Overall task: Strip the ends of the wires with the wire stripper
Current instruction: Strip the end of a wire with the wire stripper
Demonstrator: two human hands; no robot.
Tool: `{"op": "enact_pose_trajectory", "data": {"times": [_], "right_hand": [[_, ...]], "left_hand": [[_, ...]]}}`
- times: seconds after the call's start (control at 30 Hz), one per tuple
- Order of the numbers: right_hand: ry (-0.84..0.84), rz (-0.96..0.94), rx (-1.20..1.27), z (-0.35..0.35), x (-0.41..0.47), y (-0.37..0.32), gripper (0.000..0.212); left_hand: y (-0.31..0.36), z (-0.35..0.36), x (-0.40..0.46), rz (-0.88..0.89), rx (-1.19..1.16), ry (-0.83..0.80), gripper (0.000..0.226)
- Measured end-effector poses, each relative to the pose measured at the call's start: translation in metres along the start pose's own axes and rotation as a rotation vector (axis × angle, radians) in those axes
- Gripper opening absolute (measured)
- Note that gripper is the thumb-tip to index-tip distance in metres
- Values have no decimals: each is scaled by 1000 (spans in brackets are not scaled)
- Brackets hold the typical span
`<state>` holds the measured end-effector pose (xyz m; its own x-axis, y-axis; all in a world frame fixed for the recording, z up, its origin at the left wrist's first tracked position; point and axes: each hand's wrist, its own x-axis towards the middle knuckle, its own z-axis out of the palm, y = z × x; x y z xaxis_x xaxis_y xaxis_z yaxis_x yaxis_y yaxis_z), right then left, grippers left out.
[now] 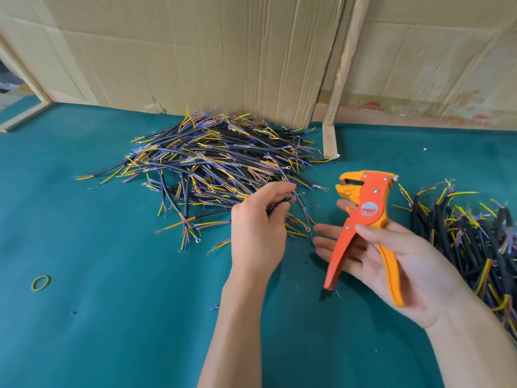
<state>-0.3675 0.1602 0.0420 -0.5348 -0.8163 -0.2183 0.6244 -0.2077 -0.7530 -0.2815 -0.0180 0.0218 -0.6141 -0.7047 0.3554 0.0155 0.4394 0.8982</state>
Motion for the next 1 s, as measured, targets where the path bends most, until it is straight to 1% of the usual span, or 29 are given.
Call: {"op": "enact_pose_trajectory", "data": {"times": [0.13, 0.23, 0.3, 0.37, 0.43, 0.5, 0.57, 0.63, 0.7, 0.77, 0.87, 1.0], "right_hand": [[-30, 71, -68, 7, 0, 2, 37], [0, 96, -81, 13, 1, 6, 32], [52, 75, -125, 20, 3, 12, 38], [145, 26, -167, 28, 6, 19, 46], [226, -23, -197, 36, 7, 25, 37], [285, -36, -186, 39, 9, 26, 37], [240, 15, -190, 37, 7, 22, 36], [122, 75, -229, 32, 2, 16, 33], [59, 133, -258, 28, -1, 12, 40], [40, 169, -280, 28, -1, 13, 44], [26, 192, -258, 28, 1, 15, 43], [1, 203, -261, 31, 1, 15, 31]], "left_hand": [[0, -1, 0, -5, -5, 27, 36], [0, -2, 0, -11, -20, 34, 36], [1, -3, 0, -12, -24, 39, 36], [2, -4, 0, -11, -27, 54, 36], [1, -6, 1, -10, -38, 66, 38], [2, -6, 1, -7, -34, 66, 41], [3, -6, 1, -9, -22, 68, 43], [3, -5, 0, -12, -23, 64, 42], [2, -4, 0, -10, -25, 54, 40], [3, -4, -1, 3, -17, 34, 38], [3, -3, -1, 24, 17, 1, 37], [3, -5, -1, 21, 50, -25, 41]]}}
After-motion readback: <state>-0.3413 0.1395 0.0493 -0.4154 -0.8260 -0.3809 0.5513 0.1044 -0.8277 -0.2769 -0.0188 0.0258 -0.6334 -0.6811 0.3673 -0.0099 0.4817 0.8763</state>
